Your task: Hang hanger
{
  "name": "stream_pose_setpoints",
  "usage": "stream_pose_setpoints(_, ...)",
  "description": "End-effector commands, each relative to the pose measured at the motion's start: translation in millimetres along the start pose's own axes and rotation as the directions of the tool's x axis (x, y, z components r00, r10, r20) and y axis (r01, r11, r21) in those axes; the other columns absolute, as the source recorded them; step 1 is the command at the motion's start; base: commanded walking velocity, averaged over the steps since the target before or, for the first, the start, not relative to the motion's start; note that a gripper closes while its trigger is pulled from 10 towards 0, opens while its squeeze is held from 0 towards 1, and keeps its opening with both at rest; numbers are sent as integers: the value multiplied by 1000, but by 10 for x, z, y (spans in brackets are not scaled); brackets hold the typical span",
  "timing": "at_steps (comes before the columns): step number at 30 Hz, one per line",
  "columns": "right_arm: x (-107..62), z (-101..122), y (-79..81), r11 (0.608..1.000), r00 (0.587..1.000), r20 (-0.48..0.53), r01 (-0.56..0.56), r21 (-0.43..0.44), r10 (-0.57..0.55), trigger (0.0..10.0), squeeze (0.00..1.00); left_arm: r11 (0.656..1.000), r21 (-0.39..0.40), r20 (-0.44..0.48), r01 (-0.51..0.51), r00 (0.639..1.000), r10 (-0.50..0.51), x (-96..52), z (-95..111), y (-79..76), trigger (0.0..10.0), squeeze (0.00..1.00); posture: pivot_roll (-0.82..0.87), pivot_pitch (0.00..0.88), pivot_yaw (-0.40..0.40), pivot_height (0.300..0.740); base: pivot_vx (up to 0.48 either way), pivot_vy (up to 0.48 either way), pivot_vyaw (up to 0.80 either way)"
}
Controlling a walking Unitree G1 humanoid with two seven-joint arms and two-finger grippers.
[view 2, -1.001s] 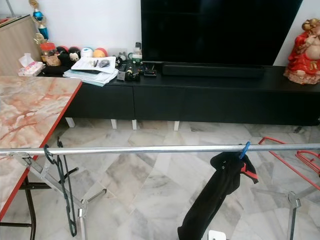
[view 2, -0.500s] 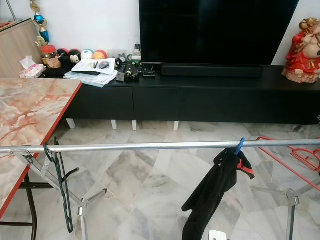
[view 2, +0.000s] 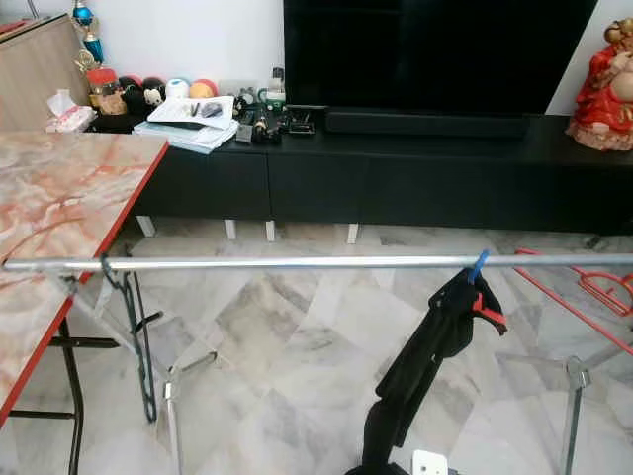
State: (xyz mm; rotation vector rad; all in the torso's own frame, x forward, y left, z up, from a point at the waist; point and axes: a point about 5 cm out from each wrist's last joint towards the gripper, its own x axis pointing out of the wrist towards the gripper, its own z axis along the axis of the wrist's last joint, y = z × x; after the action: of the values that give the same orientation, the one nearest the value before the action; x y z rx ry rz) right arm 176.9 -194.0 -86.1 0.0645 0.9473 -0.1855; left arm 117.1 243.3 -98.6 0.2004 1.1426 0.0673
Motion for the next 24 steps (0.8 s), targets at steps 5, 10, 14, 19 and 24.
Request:
stream_pose_setpoints(5, 1, 16, -8, 1000, 1000, 12, 3, 16, -3, 10000, 0, 1000, 12, -17, -4, 1000, 4, -12, -57, 35, 10000, 0, 128, 0, 18, 740, -290, 0, 0)
stream_pose_setpoints(10, 1, 18, -10, 1000, 1000, 12, 3, 16, -3, 10000, 0, 1000, 16, -17, -1, 1000, 1, -12, -58, 30, 10000, 0, 129, 0, 16, 740, -289, 0, 0)
stream_pose_setpoints(14, 0, 16, -13, 1000, 1000, 13, 5, 18, -5, 10000, 0, 1000, 16, -19, 4, 1000, -3, -12, -64, 26, 10000, 0, 127, 0, 17, 740, -290, 0, 0)
stream_pose_setpoints(19, -1, 12, -13, 1000, 1000, 14, 6, 19, -6, 10000, 0, 1000, 16, -22, 3, 1000, -3, -14, -69, 35, 10000, 0, 130, 0, 19, 740, -292, 0, 0)
stream_pose_setpoints(24, 0, 13, -11, 1000, 1000, 13, 6, 19, -6, 10000, 0, 1000, 17, -22, 0, 1000, 0, -15, -71, 42, 10000, 0, 133, 0, 19, 740, -289, 0, 0)
